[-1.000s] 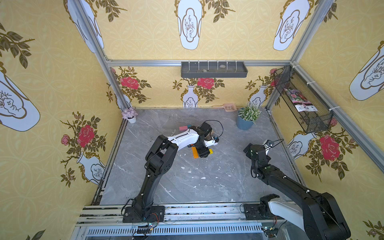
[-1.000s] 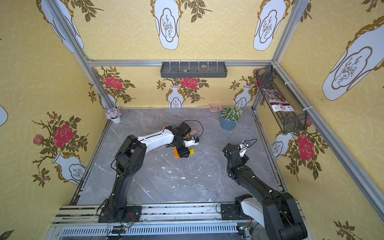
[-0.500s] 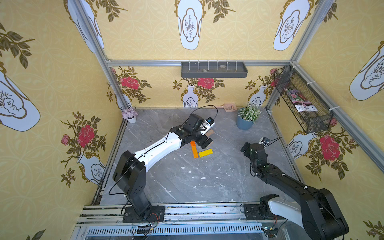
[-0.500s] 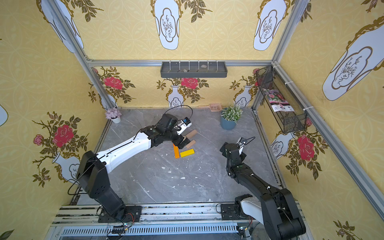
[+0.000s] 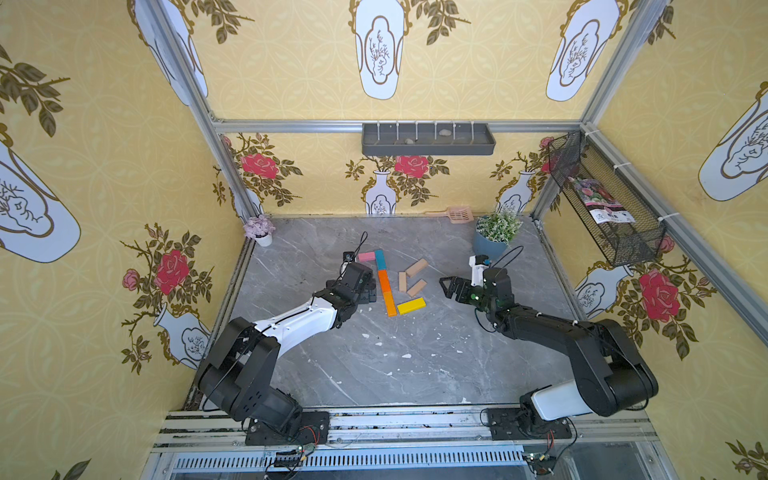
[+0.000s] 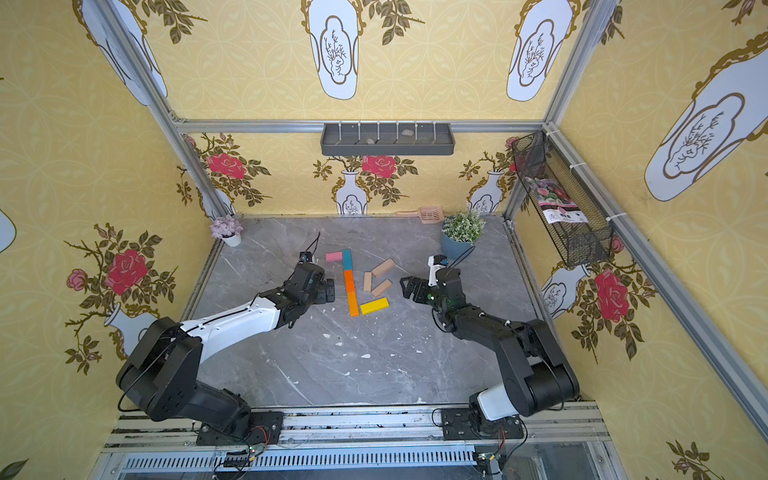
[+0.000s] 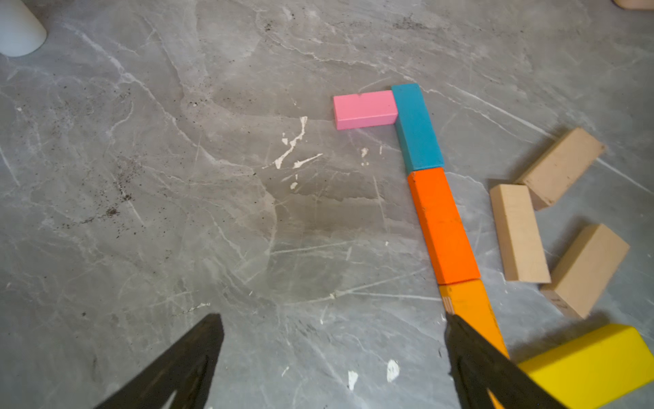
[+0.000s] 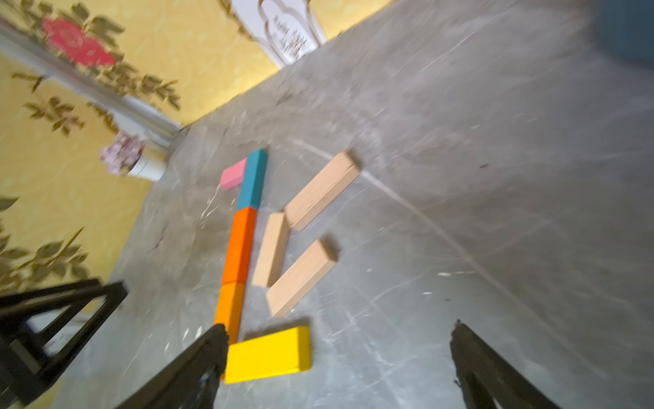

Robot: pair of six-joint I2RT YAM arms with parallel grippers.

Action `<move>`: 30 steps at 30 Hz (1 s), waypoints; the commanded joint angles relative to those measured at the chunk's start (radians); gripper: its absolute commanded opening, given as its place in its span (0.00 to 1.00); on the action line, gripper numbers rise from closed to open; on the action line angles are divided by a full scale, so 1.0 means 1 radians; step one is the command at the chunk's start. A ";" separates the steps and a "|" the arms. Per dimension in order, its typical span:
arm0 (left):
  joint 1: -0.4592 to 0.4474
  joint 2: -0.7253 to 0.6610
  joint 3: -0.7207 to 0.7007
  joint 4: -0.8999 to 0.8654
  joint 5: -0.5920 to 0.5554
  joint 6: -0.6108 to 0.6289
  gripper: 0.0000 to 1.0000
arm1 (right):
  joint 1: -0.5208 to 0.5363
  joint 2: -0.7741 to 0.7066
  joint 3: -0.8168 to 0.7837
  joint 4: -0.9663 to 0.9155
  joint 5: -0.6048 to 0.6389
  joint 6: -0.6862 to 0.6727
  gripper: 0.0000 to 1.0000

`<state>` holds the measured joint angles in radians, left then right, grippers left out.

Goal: Assemble a giraffe with building blocks
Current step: Assemble the building block at the center of the board.

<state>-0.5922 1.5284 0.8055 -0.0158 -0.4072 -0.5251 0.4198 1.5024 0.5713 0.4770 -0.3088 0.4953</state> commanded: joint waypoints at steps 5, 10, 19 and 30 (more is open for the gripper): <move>0.065 0.010 -0.098 0.321 0.284 -0.081 0.99 | 0.137 0.087 0.090 -0.048 -0.127 -0.024 0.99; 0.114 0.053 -0.105 0.367 0.412 -0.152 0.99 | 0.142 0.149 0.084 0.021 -0.137 0.036 1.00; 0.113 0.098 -0.069 0.352 0.483 -0.151 0.99 | 0.154 0.219 0.096 0.046 -0.151 0.055 1.00; 0.113 0.078 -0.074 0.350 0.472 -0.133 0.99 | 0.180 0.265 0.095 0.088 -0.163 0.068 0.98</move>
<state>-0.4789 1.6073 0.7341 0.3134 0.0601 -0.6724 0.5915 1.7611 0.6643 0.5568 -0.4652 0.5529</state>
